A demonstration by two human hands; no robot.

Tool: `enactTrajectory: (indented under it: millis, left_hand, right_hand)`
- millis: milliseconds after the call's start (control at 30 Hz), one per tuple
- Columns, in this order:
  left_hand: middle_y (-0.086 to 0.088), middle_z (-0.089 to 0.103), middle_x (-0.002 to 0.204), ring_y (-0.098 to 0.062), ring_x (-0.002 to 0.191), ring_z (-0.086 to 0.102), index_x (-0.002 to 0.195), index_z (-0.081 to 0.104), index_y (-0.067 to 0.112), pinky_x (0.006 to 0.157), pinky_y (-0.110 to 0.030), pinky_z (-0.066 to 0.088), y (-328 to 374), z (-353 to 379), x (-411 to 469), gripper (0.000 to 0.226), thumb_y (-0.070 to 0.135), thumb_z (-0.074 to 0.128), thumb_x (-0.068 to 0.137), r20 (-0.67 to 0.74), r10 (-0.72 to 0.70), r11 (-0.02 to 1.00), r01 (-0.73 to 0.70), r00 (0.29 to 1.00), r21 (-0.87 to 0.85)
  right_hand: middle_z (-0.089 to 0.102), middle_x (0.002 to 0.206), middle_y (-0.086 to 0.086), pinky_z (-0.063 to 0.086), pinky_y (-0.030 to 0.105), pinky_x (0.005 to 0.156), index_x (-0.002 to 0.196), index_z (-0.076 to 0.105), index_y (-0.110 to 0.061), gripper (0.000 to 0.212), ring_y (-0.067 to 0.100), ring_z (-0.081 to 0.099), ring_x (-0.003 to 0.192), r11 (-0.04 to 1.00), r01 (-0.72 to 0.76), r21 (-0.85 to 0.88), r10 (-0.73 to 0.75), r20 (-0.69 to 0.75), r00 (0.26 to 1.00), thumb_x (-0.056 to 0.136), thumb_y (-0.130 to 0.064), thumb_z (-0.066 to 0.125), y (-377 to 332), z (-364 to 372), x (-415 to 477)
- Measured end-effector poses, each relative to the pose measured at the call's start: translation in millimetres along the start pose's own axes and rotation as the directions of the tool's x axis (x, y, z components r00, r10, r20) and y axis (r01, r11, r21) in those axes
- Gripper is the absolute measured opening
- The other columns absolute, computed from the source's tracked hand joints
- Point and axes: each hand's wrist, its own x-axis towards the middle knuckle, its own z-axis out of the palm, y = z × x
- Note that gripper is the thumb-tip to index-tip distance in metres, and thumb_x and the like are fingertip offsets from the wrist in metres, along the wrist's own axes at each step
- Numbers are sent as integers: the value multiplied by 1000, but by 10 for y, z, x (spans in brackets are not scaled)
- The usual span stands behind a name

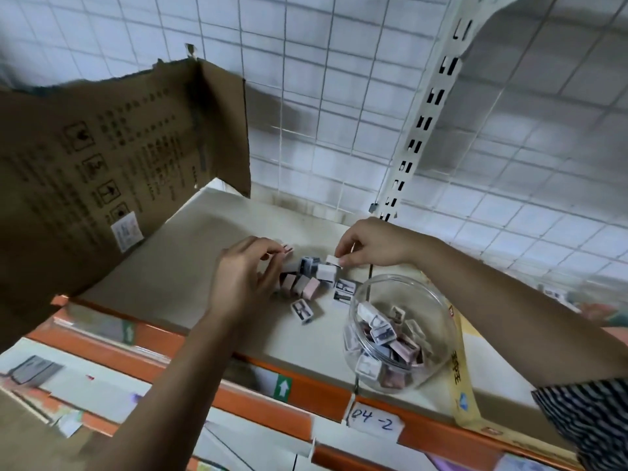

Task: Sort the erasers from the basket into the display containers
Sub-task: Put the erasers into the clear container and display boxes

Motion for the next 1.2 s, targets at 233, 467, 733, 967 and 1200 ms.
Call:
enactTrajectory:
  millis: [233,467,733,967,1200]
  left_hand:
    - [4,67,86,-14,71,60,90,71,16,64,-29,48,13,-2,7,18,28,57,93,12,9,1000,-9,1000,-17]
    - [2,70,91,-16,79,63,91,70,15,69,-34,51,32,-9,3,12,21,60,91,11,31,999,-31,999,9]
    - [0,72,94,-24,85,66,100,71,17,77,-39,53,169,-1,176,27,30,55,82,202,14,998,-27,979,61]
    - [5,73,106,-15,100,67,110,71,20,90,-35,52,136,76,399,25,24,71,86,438,-40,996,2,898,85]
    - [-3,70,94,-22,86,65,104,74,15,78,-29,50,183,148,468,23,16,76,82,442,-15,998,-11,897,57]
  right_hand:
    - [67,83,-10,42,15,69,86,70,-20,7,-3,58,75,996,-9,90,11,-24,1000,84,-25,74,44,68,89]
    - [67,79,-8,49,23,72,72,64,-27,16,9,63,78,993,-7,121,21,-117,993,80,-24,78,116,96,-16]
    - [60,87,-2,47,25,75,100,69,-22,20,10,55,73,898,35,440,114,-309,944,83,-15,75,210,-69,-383]
    - [60,76,-9,49,22,72,103,71,-22,23,15,69,75,868,20,495,181,-354,917,89,-5,65,114,-82,-733]
    - [55,83,-1,48,22,68,99,68,-17,19,12,63,75,786,90,611,301,-505,809,86,-3,67,55,-18,-1187]
